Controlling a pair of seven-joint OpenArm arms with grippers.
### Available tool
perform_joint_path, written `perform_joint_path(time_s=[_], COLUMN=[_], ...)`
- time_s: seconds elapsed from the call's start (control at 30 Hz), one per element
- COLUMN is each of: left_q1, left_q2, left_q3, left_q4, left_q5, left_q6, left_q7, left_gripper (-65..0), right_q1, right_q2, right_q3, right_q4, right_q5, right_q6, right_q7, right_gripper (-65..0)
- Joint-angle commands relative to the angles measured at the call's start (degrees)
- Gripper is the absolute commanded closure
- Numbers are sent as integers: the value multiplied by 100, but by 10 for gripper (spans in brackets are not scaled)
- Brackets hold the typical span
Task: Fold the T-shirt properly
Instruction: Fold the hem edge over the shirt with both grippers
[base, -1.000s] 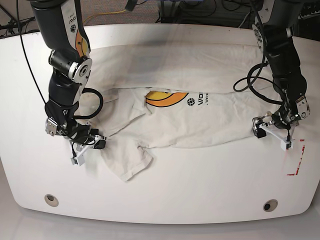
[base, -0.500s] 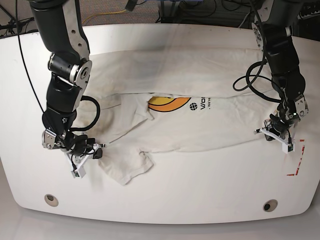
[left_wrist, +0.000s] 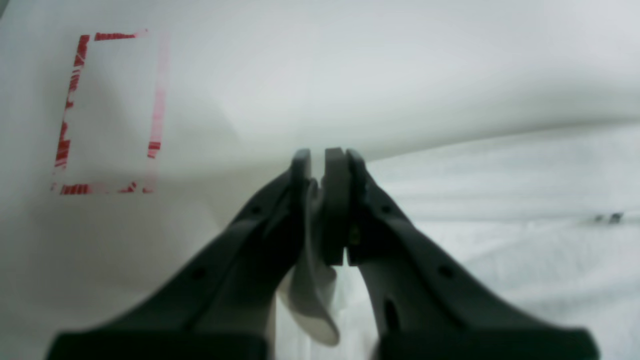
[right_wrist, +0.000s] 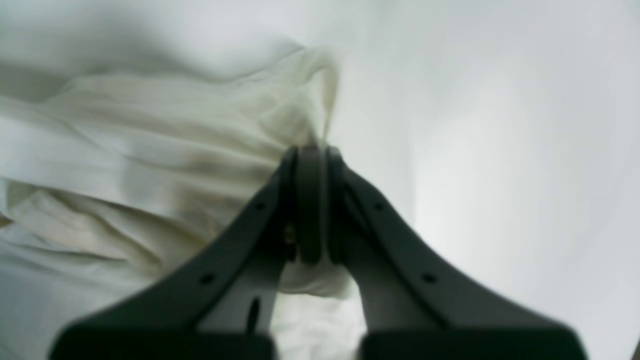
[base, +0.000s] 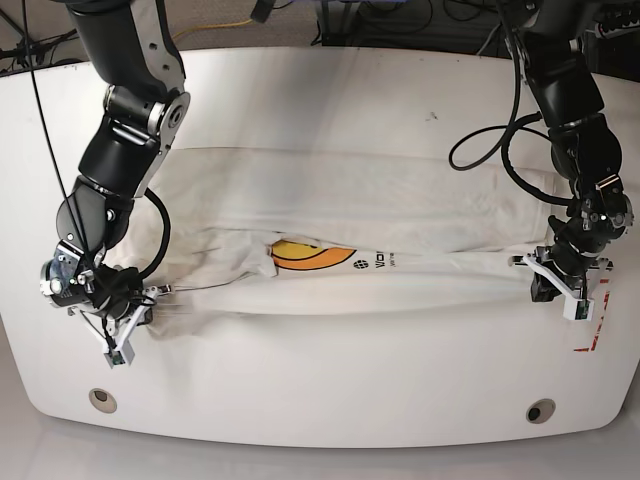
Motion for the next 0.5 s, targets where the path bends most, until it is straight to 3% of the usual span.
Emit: perform_joint_path(time_s=[0.0, 0.3, 0.47], left_q1=[123, 835, 967], left_q2=[-104, -104, -112], left_q3=[-35, -35, -35], left_q4=[500, 720, 685], left_q5=[16, 25, 51], left_q6=[44, 44, 44], left_q7=[-32, -50, -76], left_gripper=[0, 0, 0], right_q1=[-56, -1199, -2060], right_q2=[99, 73, -191], right_q3=[0, 36, 36], right_q4=[802, 2235, 2929], right_q5=[-41, -32, -32], right_q6=[-38, -38, -38], right_q7=[-239, -722, -731], right_gripper=[0, 0, -22])
